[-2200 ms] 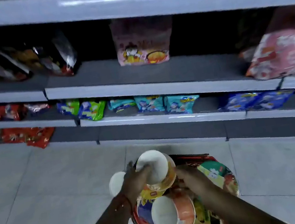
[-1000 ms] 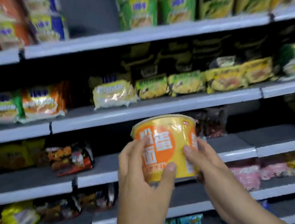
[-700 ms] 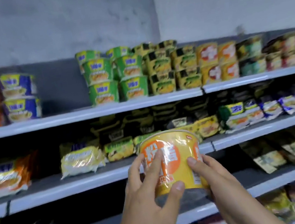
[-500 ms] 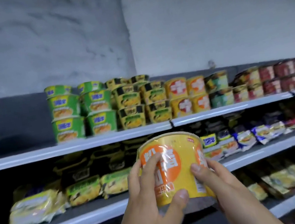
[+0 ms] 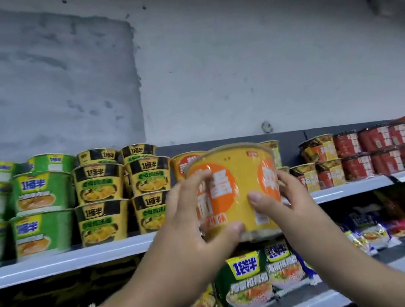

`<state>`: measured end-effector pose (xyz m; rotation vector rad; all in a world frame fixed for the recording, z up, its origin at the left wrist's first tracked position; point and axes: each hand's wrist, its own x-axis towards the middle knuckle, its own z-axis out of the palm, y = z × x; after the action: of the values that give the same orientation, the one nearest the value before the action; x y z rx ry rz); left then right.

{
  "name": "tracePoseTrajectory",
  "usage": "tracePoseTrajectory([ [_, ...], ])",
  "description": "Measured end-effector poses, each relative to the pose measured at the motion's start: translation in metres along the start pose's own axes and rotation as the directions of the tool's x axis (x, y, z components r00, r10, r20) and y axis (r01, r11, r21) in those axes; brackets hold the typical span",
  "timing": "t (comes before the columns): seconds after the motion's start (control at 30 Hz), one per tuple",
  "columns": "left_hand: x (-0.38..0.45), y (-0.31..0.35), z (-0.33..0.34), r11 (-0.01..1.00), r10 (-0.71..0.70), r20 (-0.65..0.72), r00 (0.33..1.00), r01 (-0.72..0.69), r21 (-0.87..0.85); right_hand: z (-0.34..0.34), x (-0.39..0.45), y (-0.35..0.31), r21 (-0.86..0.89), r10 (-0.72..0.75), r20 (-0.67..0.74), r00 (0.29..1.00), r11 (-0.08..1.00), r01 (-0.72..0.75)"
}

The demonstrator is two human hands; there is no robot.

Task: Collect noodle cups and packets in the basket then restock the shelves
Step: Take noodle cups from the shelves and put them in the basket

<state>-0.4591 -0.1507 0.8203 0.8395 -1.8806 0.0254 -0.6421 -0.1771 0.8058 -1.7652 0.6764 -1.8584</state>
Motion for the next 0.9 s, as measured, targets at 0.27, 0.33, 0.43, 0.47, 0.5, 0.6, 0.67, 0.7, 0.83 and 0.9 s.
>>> tracePoseTrajectory([
  [0.27,0.140,-0.061,0.008,0.990,0.137,-0.171,0.976,-0.139,-0.004,0.012,0.158,0.029,-0.141,-0.331,0.035,0.943,0.933,0.332],
  [0.33,0.172,-0.073,0.005,0.985,0.172,-0.204,0.964,-0.167,0.042,0.020,0.193,0.035,-0.124,-0.361,0.030,0.932,0.924,0.362],
  [0.43,0.221,-0.090,0.000,0.979,0.205,-0.243,0.948,-0.192,0.074,0.035,0.246,0.043,-0.134,-0.387,0.007,0.922,0.913,0.385],
  [0.47,0.238,-0.096,-0.001,0.979,0.205,-0.255,0.945,-0.192,0.075,0.040,0.262,0.046,-0.139,-0.390,-0.005,0.921,0.912,0.385],
  [0.5,0.255,-0.102,-0.002,0.979,0.202,-0.266,0.943,-0.187,0.079,0.044,0.280,0.049,-0.137,-0.382,-0.016,0.924,0.916,0.376],
  [0.6,0.303,-0.121,-0.002,0.986,0.156,-0.268,0.951,-0.131,0.107,0.054,0.328,0.058,-0.090,-0.322,-0.038,0.946,0.944,0.318],
  [0.67,0.330,-0.134,-0.001,0.984,0.133,-0.253,0.958,-0.097,0.150,0.059,0.357,0.068,-0.055,-0.291,-0.045,0.956,0.956,0.289],
  [0.7,0.342,-0.140,-0.001,0.982,0.120,-0.246,0.962,-0.079,0.169,0.061,0.371,0.075,-0.041,-0.284,-0.043,0.958,0.958,0.283],
  [0.83,0.374,-0.168,0.000,0.978,0.066,-0.269,0.961,-0.009,0.208,0.073,0.416,0.106,-0.026,-0.299,0.014,0.954,0.954,0.300],
  [0.9,0.383,-0.184,0.001,0.969,0.046,-0.276,0.960,0.024,0.245,0.081,0.433,0.122,-0.032,-0.286,0.054,0.957,0.957,0.288],
])
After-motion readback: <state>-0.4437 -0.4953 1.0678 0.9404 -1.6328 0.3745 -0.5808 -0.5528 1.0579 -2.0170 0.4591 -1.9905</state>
